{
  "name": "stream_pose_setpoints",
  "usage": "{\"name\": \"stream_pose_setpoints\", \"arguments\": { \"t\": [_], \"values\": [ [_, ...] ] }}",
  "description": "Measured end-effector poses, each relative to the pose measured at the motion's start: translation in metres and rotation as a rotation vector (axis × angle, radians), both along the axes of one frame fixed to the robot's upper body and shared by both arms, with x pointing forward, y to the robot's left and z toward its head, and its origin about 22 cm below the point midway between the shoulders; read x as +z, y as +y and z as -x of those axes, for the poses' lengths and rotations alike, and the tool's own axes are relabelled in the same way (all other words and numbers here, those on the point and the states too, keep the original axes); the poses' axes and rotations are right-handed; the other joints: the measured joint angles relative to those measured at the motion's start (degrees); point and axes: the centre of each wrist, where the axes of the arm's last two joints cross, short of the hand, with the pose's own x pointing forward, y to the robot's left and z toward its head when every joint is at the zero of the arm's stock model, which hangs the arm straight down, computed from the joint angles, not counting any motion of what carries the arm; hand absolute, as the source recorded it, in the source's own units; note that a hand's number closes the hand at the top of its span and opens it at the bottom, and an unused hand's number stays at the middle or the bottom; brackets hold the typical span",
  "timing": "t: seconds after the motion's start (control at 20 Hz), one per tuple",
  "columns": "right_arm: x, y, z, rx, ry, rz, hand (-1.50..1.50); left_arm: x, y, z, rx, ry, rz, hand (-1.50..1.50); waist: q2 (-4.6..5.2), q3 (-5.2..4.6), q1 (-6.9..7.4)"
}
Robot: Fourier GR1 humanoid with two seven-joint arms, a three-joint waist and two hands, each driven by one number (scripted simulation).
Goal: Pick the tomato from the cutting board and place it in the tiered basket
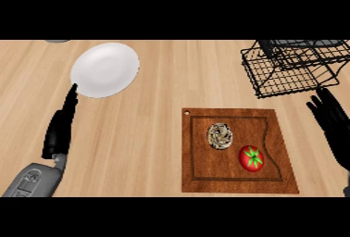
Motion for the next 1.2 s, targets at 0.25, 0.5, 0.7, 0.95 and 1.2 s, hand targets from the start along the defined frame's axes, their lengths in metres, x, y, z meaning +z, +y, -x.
{"name": "stream_pose_setpoints", "arguments": {
  "t": [0.25, 0.5, 0.7, 0.95, 1.2],
  "values": [
    [0.017, 0.014, -0.008, 0.22, -0.241, -0.057, 1.5, 0.005, -0.025, -0.001, -0.115, 0.012, 0.147, 0.0, -0.27, 0.25, -0.36],
    [-0.003, 0.004, 0.005, 0.038, -0.38, -0.081, -1.5, 0.005, -0.051, 0.003, -0.243, 0.046, 0.333, 0.0, -0.19, 0.25, -1.11],
    [-0.028, 0.002, 0.019, 0.073, -0.496, -0.053, -1.5, 0.006, -0.049, 0.005, -0.304, 0.068, 0.398, 0.0, -0.12, 0.29, -0.39],
    [-0.025, -0.007, 0.049, 0.197, -0.549, 0.159, -1.5, 0.01, -0.044, 0.01, -0.322, 0.081, 0.425, 0.0, -0.33, 0.22, -0.65],
    [0.009, -0.018, 0.077, 0.211, -0.498, 0.456, -1.5, 0.007, -0.039, 0.011, -0.309, 0.082, 0.426, 0.0, -0.54, 0.02, -1.83]
  ]
}}
